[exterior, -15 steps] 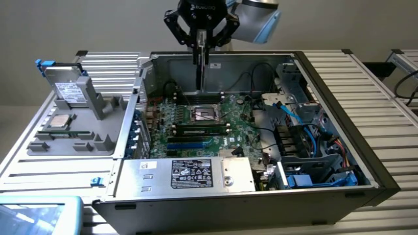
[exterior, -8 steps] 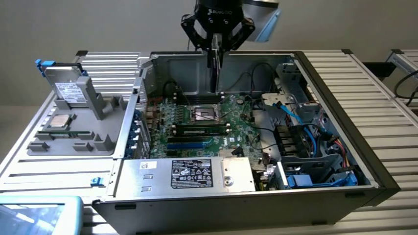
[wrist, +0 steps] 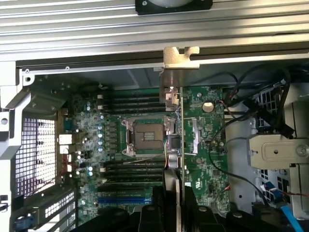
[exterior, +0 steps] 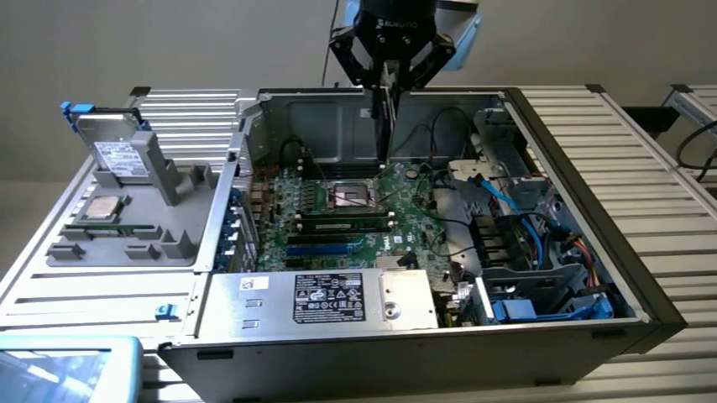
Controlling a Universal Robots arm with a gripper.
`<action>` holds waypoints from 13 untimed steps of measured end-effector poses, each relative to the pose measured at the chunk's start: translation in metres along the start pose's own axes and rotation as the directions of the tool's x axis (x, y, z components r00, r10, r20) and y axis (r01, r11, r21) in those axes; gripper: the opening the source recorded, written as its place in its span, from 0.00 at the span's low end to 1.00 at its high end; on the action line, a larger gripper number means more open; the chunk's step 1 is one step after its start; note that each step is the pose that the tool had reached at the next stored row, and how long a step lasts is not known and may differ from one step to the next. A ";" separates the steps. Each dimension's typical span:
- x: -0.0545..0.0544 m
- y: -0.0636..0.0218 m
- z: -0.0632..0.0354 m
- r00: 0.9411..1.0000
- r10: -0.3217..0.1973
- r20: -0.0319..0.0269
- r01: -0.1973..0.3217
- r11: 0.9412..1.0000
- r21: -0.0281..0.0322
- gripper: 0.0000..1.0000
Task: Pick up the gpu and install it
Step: 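Pick up the gpu and move the gpu toward the slot, then insert the gpu into the slot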
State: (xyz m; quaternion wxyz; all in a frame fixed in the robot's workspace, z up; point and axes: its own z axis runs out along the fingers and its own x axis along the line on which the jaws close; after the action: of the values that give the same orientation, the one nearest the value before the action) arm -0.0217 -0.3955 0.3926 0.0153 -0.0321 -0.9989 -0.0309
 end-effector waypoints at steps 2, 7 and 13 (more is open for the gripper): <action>-0.001 0.0000 0.0000 1.000 0.000 0.000 0.000 1.000 0.000 0.28; -0.001 0.0001 0.0001 1.000 0.000 0.000 0.000 1.000 0.000 0.28; -0.001 0.0001 0.0001 0.996 -0.095 -0.006 0.095 0.996 0.000 0.28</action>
State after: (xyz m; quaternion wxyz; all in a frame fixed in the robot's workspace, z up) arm -0.0205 -0.3955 0.3925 0.0169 0.0153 -0.9992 -0.0315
